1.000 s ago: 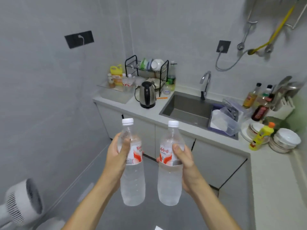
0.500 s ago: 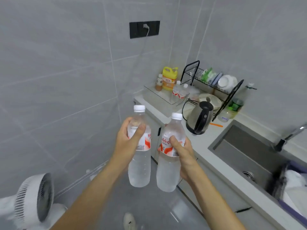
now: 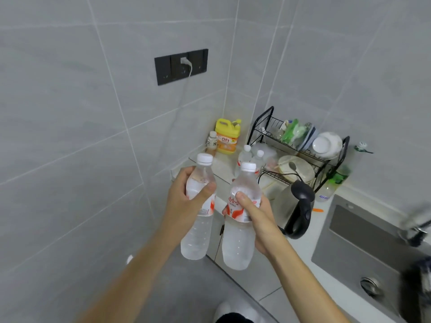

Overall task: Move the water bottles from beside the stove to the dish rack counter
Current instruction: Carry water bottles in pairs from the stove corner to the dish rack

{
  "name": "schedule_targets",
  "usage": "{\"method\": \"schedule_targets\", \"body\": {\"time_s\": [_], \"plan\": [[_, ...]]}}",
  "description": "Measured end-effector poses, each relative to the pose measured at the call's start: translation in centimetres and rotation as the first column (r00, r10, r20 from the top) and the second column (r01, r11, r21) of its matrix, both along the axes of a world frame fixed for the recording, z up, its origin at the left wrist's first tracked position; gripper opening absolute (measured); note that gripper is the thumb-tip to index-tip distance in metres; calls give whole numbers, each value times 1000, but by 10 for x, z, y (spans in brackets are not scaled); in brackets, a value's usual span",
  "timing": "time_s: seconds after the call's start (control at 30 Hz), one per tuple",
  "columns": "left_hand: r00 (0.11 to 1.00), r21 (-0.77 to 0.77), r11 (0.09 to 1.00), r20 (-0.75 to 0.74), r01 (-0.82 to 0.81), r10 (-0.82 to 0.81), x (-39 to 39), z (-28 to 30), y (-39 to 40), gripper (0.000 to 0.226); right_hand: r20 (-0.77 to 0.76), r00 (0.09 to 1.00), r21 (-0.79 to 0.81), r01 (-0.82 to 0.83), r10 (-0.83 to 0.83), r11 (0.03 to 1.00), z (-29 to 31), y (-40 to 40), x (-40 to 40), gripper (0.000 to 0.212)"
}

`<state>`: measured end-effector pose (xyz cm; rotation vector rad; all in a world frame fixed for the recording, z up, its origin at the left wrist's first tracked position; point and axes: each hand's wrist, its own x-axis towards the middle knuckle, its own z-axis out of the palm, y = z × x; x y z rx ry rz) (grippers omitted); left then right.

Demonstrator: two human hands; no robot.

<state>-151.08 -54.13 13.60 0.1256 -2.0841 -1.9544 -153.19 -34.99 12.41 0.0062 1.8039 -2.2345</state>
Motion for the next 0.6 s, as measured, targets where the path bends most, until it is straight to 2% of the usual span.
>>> {"method": "schedule_targets", "body": {"time_s": [0.07,0.2,0.33,0.47,0.6], "plan": [[1000,-13,1000,-16,17,-17,-36,-1,-8,31,-16,1000,21,27,-27,999,-6,-11,-34,75],[998,-64,998,-58,12,-16,-116,-1,-25,40,-75,996,42,57,-54,997,-21,-36,-113,49],[998,-126,992,-53,24,-31,-202,-7,-44,48,-150,980,86,143,-129,986,-33,-60,-200,60],[999,-169,984,-2,52,-53,-279,-16,-61,63,-220,965,164,178,-140,970,-40,-68,-274,44],[996,-210,973,31,91,-86,-341,-34,-66,65,-254,951,269,247,-178,931,-55,-67,-323,36]]}}
